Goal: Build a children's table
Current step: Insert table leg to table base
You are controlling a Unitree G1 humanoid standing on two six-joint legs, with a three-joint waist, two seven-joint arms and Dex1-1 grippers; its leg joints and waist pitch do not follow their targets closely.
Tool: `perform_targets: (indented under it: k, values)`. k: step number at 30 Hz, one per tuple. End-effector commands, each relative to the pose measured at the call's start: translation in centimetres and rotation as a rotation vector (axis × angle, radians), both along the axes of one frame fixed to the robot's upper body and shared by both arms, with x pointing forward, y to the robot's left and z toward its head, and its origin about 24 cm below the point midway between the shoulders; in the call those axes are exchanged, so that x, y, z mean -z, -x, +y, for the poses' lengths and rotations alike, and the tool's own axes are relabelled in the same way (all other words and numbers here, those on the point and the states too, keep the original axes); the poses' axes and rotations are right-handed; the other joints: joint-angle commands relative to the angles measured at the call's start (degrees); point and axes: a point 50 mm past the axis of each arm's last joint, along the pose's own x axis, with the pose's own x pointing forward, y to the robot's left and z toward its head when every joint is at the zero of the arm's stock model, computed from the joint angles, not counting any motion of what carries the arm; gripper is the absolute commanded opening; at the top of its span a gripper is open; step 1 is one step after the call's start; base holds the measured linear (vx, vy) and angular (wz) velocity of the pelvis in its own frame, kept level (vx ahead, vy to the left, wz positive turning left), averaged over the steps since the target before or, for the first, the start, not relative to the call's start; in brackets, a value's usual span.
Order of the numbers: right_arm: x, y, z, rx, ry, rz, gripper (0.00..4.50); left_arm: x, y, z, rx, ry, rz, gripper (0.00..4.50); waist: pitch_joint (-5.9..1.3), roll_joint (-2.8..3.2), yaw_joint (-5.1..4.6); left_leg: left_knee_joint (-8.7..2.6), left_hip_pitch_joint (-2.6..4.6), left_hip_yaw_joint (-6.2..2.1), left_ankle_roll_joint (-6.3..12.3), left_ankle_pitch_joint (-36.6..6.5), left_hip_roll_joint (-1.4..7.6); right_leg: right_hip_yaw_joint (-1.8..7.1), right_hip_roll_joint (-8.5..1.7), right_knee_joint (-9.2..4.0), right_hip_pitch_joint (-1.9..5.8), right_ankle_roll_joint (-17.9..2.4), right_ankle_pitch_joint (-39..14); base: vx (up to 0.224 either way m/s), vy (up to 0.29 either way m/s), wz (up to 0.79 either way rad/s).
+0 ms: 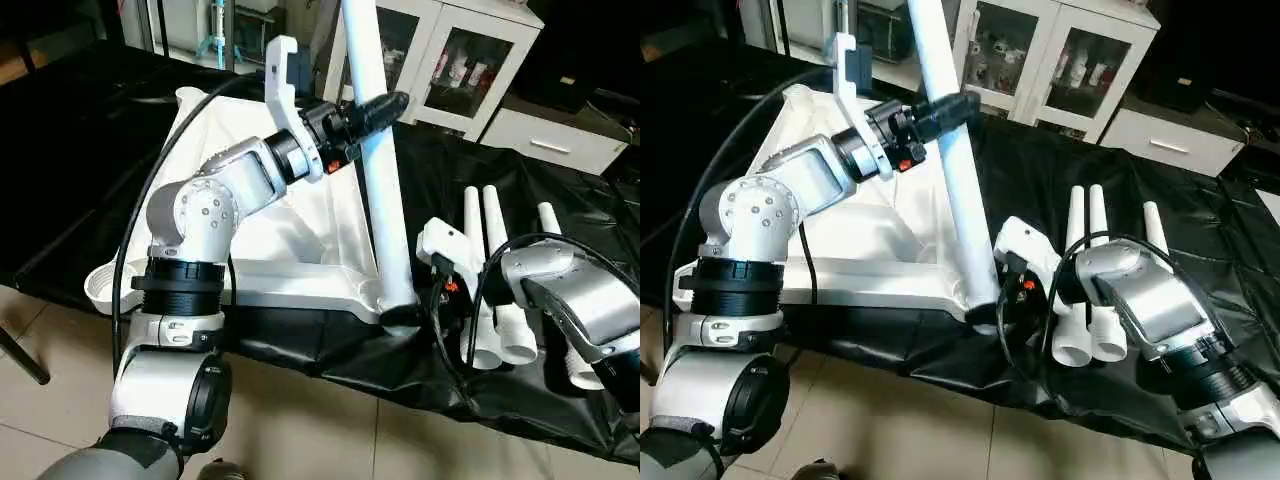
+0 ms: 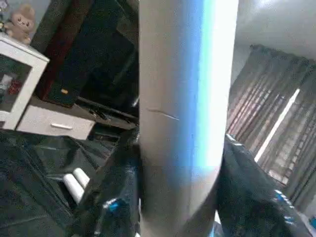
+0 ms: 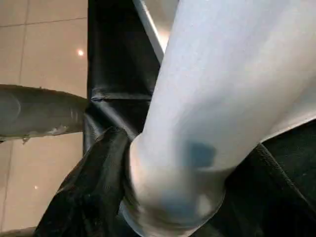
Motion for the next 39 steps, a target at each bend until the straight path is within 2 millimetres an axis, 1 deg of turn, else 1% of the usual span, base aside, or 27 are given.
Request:
perform_targets:
  k: [1, 2, 3, 6, 7, 8, 9, 11, 12, 14, 16, 17, 18, 19, 20, 22, 23, 25, 27, 28, 29, 32, 33, 35, 37, 38, 39]
  values:
    - [-1.6, -0.8, -0.2, 0.021, -0.022, -0.093, 2.53, -0.7, -0.2, 0.1, -0.032, 0.009, -0.012, 1.67, -4.33, 0.86, -0.17, -3.35, 0.62, -0.47, 0.15, -1.5, 2.03, 2.74, -3.96, -3.02, 3.84, -13.3, 2.9, 0.000, 0.000, 0.00]
    - [-1.6, -1.2, -0.2, 0.053, -0.036, -0.109, 3.09, -0.9, -0.3, 0.2, -0.037, 0.021, -0.020, 1.64, -4.34, 0.95, -0.26, -3.36, 0.64, -0.49, 0.10, -1.7, 2.02, 2.70, -3.95, -3.03, 3.81, -13.2, 2.5, 0.000, 0.000, 0.00]
    - [-1.6, -1.3, -0.1, 0.063, -0.042, -0.110, 3.09, -0.9, -0.3, 0.3, -0.039, 0.023, -0.021, 1.64, -4.32, 0.92, -0.29, -3.40, 0.62, -0.51, -0.11, -2.1, 2.03, 2.67, -3.94, -3.09, 3.85, -13.0, 2.0, 0.000, 0.000, 0.00]
    - [-1.7, -1.6, -0.1, 0.084, -0.052, -0.130, 3.49, -0.8, -0.4, 0.4, -0.046, 0.020, -0.022, 1.62, -4.32, 0.99, -0.46, -3.45, 0.72, -0.50, -0.62, -2.5, 1.98, 2.68, -3.83, -3.09, 3.78, -12.6, 1.3, 0.000, 0.000, 0.00]
    - [-1.9, -1.8, -0.1, 0.100, -0.075, -0.143, 3.49, -0.7, -0.5, 0.5, -0.050, 0.014, -0.023, 1.62, -4.29, 1.08, -0.50, -3.46, 0.68, -0.49, -0.58, -2.6, 1.95, 2.70, -3.81, -3.13, 3.78, -12.5, 1.2, 0.000, 0.000, 0.00]
    - [-1.9, -1.8, -0.1, 0.100, -0.076, -0.144, 3.57, -0.7, -0.5, 0.5, -0.050, 0.014, -0.024, 1.62, -4.33, 1.07, -0.54, -3.45, 0.71, -0.47, -0.62, -2.4, 1.96, 2.72, -3.80, -3.08, 3.73, -12.5, 1.6, 0.000, 0.000, 0.00]
    - [-2.5, -2.1, 0.0, 0.126, -0.131, -0.158, 3.64, -0.6, -0.6, 0.7, -0.058, 0.009, -0.026, 1.62, -4.34, 1.23, -0.50, -3.45, 0.73, -0.47, -0.52, -2.3, 1.93, 2.70, -3.76, -3.05, 3.71, -12.6, 2.1, 0.000, 0.000, 0.00]
    - [-2.8, -2.2, 0.0, 0.137, -0.161, -0.162, 3.80, -0.6, -0.7, 0.8, -0.062, 0.007, -0.028, 1.62, -4.45, 1.16, -0.51, -3.39, 0.72, -0.45, -0.33, -1.7, 1.91, 2.68, -3.76, -2.93, 3.76, -12.9, 3.2, 0.000, 0.000, 0.00]
    - [-3.9, -2.3, -0.1, 0.144, -0.276, -0.147, 3.91, -0.8, -0.8, 1.0, -0.066, 0.002, -0.037, 1.62, -4.42, 1.00, -0.58, -3.41, 0.73, -0.39, 0.08, -2.0, 1.88, 2.68, -3.69, -2.97, 3.76, -13.1, 3.3, 0.000, 0.000, 0.00]
    - [-4.8, -2.2, -0.5, 0.142, -0.353, -0.127, 4.07, -1.0, -0.8, 1.2, -0.061, -0.003, -0.049, 1.62, -4.42, 1.08, -0.47, -3.38, 0.77, -0.42, 0.50, -2.1, 1.96, 2.64, -3.74, -2.89, 3.75, -13.4, 3.1, 0.000, 0.000, 0.00]
    - [-6.1, -2.1, -1.6, 0.143, -0.476, -0.084, 4.26, -1.4, -0.6, 1.3, -0.031, -0.012, -0.075, 1.62, -4.42, 1.14, -0.44, -3.39, 0.75, -0.42, 0.89, -2.0, 1.98, 2.65, -3.73, -2.84, 3.79, -13.8, 3.3, 0.000, 0.000, 0.00]
    - [-6.2, -2.1, -1.7, 0.143, -0.482, -0.082, 4.36, -1.4, -0.6, 1.3, -0.028, -0.012, -0.076, 1.62, -4.44, 0.92, -0.36, -3.34, 0.79, -0.39, 1.19, -1.8, 1.98, 2.61, -3.76, -2.80, 3.81, -14.0, 3.1, 0.000, 0.000, 0.00]
    - [-6.5, -2.0, -2.2, 0.145, -0.517, -0.062, 4.36, -1.5, -0.5, 1.3, -0.009, -0.012, -0.086, 1.62, -4.39, 0.75, -0.45, -3.33, 0.78, -0.33, 1.33, -1.6, 1.97, 2.63, -3.71, -2.87, 3.76, -14.1, 3.0, 0.000, 0.000, 0.00]
    - [-6.7, -1.8, -2.8, 0.138, -0.542, -0.033, 4.48, -1.7, -0.1, 1.1, 0.027, -0.014, -0.109, 1.62, -4.39, 0.79, -0.30, -3.24, 0.83, -0.26, 1.62, -1.2, 1.93, 2.65, -3.75, -2.89, 3.75, -14.3, 2.9, 0.000, 0.000, 0.00]
    - [-6.7, -1.8, -3.0, 0.137, -0.543, -0.021, 4.49, -1.9, 0.1, 0.9, 0.043, -0.013, -0.120, 1.62, -4.35, 0.67, -0.21, -3.21, 0.73, -0.22, 1.77, -0.7, 1.96, 2.66, -3.78, -2.88, 3.75, -14.3, 3.0, 0.000, 0.000, 0.00]
    - [-6.6, -1.7, -3.3, 0.139, -0.544, -0.002, 4.50, -2.1, 0.3, 0.7, 0.063, -0.011, -0.135, 1.62, -4.32, 0.63, -0.19, -3.21, 0.61, -0.23, 1.57, -0.6, 1.91, 2.62, -3.86, -2.94, 3.81, -14.2, 2.2, 0.000, 0.000, 0.00]
    - [-6.5, -1.6, -3.4, 0.139, -0.545, 0.004, 4.50, -2.3, 0.4, 0.6, 0.071, -0.003, -0.142, 1.62, -4.35, 0.43, -0.23, -3.18, 0.57, -0.22, 1.42, -0.9, 1.99, 2.63, -4.01, -3.01, 3.80, -14.1, 1.4, 0.000, 0.000, 0.00]
    - [-6.4, -1.5, -3.4, 0.139, -0.546, 0.007, 4.50, -2.5, 0.4, 0.5, 0.076, 0.002, -0.146, 1.62, -4.33, 0.51, -0.19, -3.21, 0.57, -0.24, 0.97, -1.0, 1.96, 2.61, -4.01, -3.08, 3.77, -13.7, 0.3, 0.000, 0.000, 0.00]
    - [-6.4, -1.4, -3.7, 0.164, -0.560, 0.016, 4.50, -3.3, 0.6, 0.4, 0.112, 0.024, -0.168, 1.62, -4.34, 0.82, -0.22, -3.23, 0.63, -0.26, 0.49, -1.4, 1.92, 2.60, -3.94, -3.16, 3.73, -13.4, -0.4, 0.000, 0.000, 0.00]
    - [-6.4, -1.4, -3.7, 0.165, -0.559, 0.019, 4.50, -3.4, 0.7, 0.4, 0.119, 0.023, -0.172, 1.62, -4.39, 0.78, -0.21, -3.22, 0.64, -0.27, 0.41, -1.4, 1.94, 2.59, -3.92, -3.11, 3.74, -13.4, -0.2, 0.000, 0.000, 0.00]
    - [-6.3, -1.3, -3.8, 0.166, -0.560, 0.029, 4.50, -3.6, 0.8, 0.4, 0.138, 0.022, -0.181, 1.62, -4.35, 1.01, -0.25, -3.25, 0.63, -0.31, 0.25, -1.6, 1.96, 2.59, -3.88, -3.15, 3.71, -13.4, 0.0, 0.000, 0.000, 0.00]
    - [-6.1, -1.1, -3.8, 0.160, -0.552, 0.044, 4.50, -3.7, 0.9, 0.3, 0.163, 0.018, -0.185, 1.62, -4.40, 0.93, -0.35, -3.21, 0.59, -0.27, 0.12, -1.6, 1.84, 2.57, -3.77, -3.12, 3.74, -13.3, 0.3, 0.000, 0.000, 0.00]
    - [-5.8, -0.9, -3.7, 0.145, -0.537, 0.062, 4.50, -3.7, 1.1, 0.1, 0.196, 0.006, -0.193, 1.62, -4.39, 1.16, -0.39, -3.23, 0.64, -0.28, 0.04, -1.6, 1.82, 2.56, -3.73, -3.17, 3.74, -13.3, 0.6, 0.000, 0.000, 0.00]
    - [-5.5, -0.8, -3.5, 0.127, -0.514, 0.074, 4.50, -3.8, 1.4, -0.1, 0.240, -0.006, -0.197, 1.62, -4.41, 1.39, -0.30, -3.25, 0.64, -0.33, -0.19, -1.8, 1.86, 2.53, -3.71, -3.08, 3.74, -13.5, 1.0, 0.000, 0.000, 0.00]
    - [-5.2, -0.6, -3.2, 0.102, -0.483, 0.076, 4.50, -3.8, 1.6, -0.4, 0.277, -0.022, -0.203, 1.62, -4.39, 1.28, -0.32, -3.27, 0.58, -0.35, -0.33, -2.0, 1.83, 2.51, -3.70, -3.10, 3.80, -13.4, 0.9, 0.000, 0.000, 0.00]
    - [-5.1, -0.5, -3.0, 0.086, -0.470, 0.080, 4.50, -3.7, 1.8, -0.5, 0.294, -0.031, -0.206, 1.62, -4.37, 1.43, -0.35, -3.31, 0.61, -0.36, -0.38, -2.3, 1.87, 2.54, -3.73, -3.13, 3.83, -13.4, 0.5, 0.000, 0.000, 0.00]
    - [-5.1, -0.5, -3.0, 0.086, -0.470, 0.080, 4.50, -3.7, 1.8, -0.5, 0.294, -0.031, -0.206, 1.62, -4.40, 1.42, -0.36, -3.29, 0.63, -0.36, -0.36, -2.3, 1.89, 2.55, -3.77, -3.15, 3.85, -13.4, 0.6, 0.000, 0.000, 0.00]
